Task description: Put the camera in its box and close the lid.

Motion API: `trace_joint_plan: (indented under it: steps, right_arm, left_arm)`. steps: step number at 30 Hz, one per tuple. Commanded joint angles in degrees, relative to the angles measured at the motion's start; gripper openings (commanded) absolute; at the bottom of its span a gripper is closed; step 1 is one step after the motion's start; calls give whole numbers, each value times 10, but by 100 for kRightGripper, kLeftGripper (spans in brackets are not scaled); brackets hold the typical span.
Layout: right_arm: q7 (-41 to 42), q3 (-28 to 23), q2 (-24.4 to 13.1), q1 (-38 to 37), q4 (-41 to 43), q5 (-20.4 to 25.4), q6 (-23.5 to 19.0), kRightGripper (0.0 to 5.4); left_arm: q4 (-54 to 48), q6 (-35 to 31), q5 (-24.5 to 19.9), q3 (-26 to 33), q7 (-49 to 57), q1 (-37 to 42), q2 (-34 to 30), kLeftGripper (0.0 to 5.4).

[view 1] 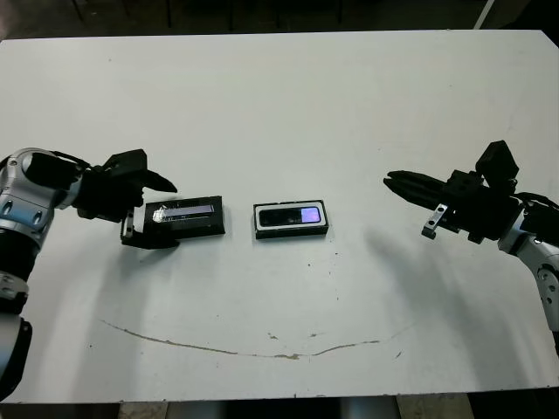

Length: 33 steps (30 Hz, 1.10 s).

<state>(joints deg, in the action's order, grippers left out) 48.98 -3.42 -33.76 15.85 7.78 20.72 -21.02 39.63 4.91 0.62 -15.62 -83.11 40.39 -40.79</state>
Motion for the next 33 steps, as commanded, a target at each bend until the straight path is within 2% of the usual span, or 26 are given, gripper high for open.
trace_joint_plan:
  steps: [1, 5, 11, 15, 21, 27, 29, 33]
  right_arm:
    - [-2, 3, -14, -8, 5, -7, -9, 0]
    - [-4, 5, -17, -7, 9, -10, -11, 0]
    - [-2, 3, -18, -5, 10, -6, -19, 0]
    - [4, 2, -13, -4, 2, -1, -18, 0]
    - [-5, 6, -16, -9, 9, -13, -9, 0]
    - [-5, 4, -18, -12, 20, -11, -25, 0]
    - [0, 4, -17, -12, 16, -11, -16, 0]
    - [5, 3, -16, -13, 12, -10, -12, 0]
  left_arm:
    - [2, -9, 18, -12, -11, -32, -16, 538]
    - [-24, -27, 27, -19, -10, -45, -29, 538]
    - [-42, -30, 19, -15, -5, -63, -34, 538]
    - [-52, -72, 7, -12, -3, -71, -23, 521]
    - [-83, -142, -23, 3, 17, -95, 2, 423]
    - [-104, -158, -40, 11, 38, -117, 8, 325]
    - [-105, -164, -45, 15, 41, -120, 10, 293]
    - [-104, -161, -56, 23, 49, -129, 11, 278]
